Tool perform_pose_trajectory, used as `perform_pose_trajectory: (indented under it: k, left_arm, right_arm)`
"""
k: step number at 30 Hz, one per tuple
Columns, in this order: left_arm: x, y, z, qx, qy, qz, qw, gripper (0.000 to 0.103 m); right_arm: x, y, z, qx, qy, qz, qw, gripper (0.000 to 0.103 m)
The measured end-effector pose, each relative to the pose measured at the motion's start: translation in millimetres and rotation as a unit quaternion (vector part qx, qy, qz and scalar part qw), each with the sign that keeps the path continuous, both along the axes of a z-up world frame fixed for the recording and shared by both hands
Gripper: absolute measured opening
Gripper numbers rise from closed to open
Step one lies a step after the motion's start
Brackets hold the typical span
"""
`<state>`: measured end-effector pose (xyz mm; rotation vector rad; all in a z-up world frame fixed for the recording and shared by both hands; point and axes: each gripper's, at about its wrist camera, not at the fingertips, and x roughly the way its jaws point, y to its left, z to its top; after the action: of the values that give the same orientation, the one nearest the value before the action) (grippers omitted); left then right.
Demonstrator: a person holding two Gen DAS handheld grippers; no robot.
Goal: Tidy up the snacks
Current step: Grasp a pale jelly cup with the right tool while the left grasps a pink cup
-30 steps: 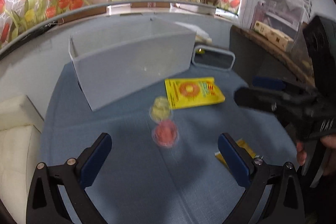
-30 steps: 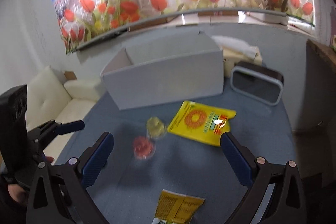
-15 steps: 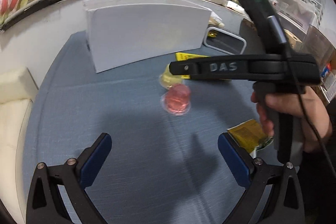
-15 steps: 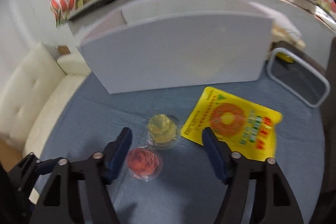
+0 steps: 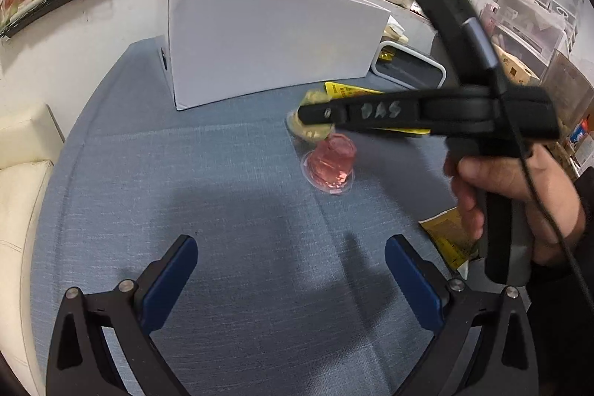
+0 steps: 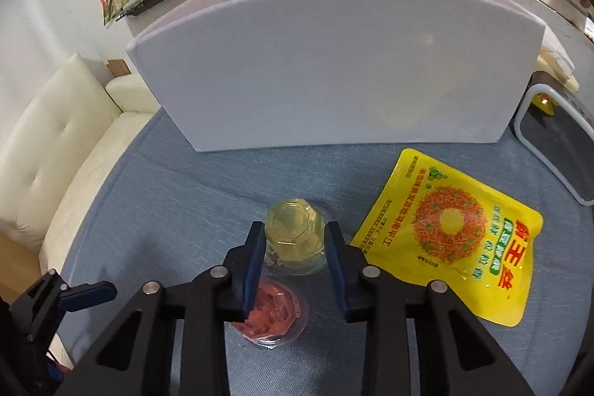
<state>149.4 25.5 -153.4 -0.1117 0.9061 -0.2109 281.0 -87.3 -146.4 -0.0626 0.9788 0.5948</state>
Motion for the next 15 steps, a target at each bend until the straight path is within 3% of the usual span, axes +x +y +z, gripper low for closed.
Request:
perform_pose_trajectory:
  k: [9, 15]
  left_arm:
    - [17, -17, -2, 0.017, 0.004, -0.006, 0.9998, 0.103]
    - [50, -36, 1, 0.029, -0.005, -0.015, 0.9995, 0.103]
  right_arm:
    - [-33, -44, 48, 0.025, -0.052, -0.013, 0.998, 0.035]
    - [-64, -87, 88, 0.055, -0.082, -0.035, 0.994, 0.035]
